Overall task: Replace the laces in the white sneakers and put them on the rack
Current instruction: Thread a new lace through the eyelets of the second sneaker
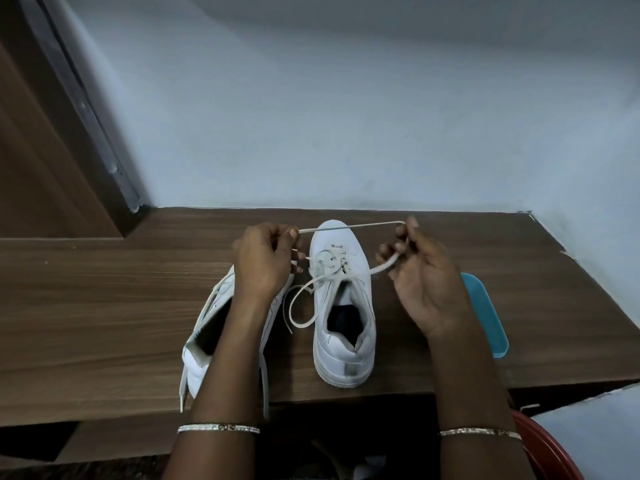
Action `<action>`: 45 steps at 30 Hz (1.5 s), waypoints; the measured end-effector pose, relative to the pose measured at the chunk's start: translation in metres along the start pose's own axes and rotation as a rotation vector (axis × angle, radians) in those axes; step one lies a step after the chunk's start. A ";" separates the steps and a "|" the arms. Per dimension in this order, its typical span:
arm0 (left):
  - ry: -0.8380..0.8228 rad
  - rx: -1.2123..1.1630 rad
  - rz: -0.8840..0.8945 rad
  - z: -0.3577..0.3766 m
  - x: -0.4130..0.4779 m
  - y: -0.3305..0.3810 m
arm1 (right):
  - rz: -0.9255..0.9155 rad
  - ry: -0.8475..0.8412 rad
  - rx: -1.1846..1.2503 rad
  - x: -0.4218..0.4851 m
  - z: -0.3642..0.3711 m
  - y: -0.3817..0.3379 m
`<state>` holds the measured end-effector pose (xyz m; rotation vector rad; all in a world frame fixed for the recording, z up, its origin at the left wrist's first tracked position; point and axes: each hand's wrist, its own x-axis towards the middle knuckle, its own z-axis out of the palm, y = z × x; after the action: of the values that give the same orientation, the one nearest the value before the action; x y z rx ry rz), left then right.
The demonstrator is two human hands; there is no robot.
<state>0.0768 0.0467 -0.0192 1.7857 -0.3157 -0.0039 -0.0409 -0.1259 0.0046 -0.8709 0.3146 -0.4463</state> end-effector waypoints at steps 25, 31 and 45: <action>-0.315 0.073 0.497 0.018 -0.022 0.035 | -0.188 -0.294 -0.791 -0.005 0.023 0.021; -0.284 0.132 0.403 0.006 -0.010 0.021 | -0.150 -0.226 -0.666 -0.002 0.014 0.014; -0.468 0.052 0.192 0.006 -0.011 0.019 | -0.180 -0.076 -0.770 0.001 0.006 0.020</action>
<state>0.0615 0.0393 -0.0044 1.7858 -0.8281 -0.2830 -0.0320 -0.1111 -0.0075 -1.6729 0.3427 -0.4603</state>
